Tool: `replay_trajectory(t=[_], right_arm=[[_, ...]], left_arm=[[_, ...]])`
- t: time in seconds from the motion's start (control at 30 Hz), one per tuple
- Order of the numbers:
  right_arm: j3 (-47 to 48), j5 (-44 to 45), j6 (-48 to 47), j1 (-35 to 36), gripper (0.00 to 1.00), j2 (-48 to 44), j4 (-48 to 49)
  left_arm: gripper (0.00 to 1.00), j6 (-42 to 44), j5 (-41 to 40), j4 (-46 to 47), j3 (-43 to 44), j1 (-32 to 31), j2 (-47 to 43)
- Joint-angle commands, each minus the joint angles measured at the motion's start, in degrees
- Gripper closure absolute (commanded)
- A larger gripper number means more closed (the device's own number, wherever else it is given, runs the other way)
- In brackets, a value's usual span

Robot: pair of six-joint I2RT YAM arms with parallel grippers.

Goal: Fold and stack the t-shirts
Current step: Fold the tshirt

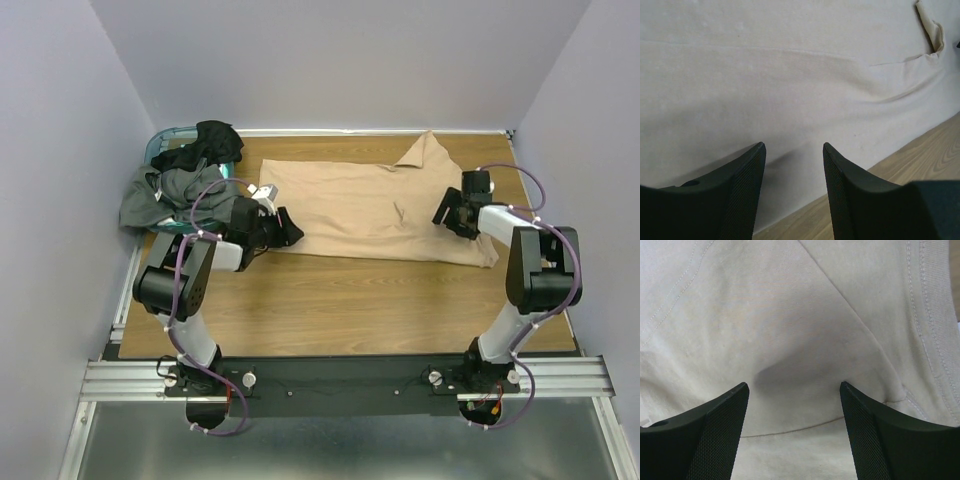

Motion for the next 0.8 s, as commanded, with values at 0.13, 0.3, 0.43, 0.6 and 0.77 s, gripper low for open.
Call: replay_trajectory(t=[0.13,0.3,0.43,0.6,0.77], right_arm=[[-7.7,4.0,3.0,-1.6,0.18,-3.8,-8.2],[-11.1,5.2,3.7,-1.6,0.17,-9.5,-10.2],[-12.3,6.0,3.6,-1.6,0.17,-14.7,-11.7],[-14.2,5.6,2.9,-1.6,0.17,-21.2,-13.0],[-13.2,2.3,1.9,-1.6,0.16,-28.4,-14.9]], left_arm=[[0.42,-1.4,-4.8,0.7,-4.3,-1.8,-4.5],[0.42,-2.8,-6.7,2.4,-8.7,-4.9,-7.7],[0.42,-4.5,-8.4,4.9,-13.6,-6.1,-11.8],[0.42,-6.2,-9.5,6.7,-19.9,-7.7,-19.0],[0.42,-7.0,-10.0,3.1,-22.3,-9.6,-30.8]])
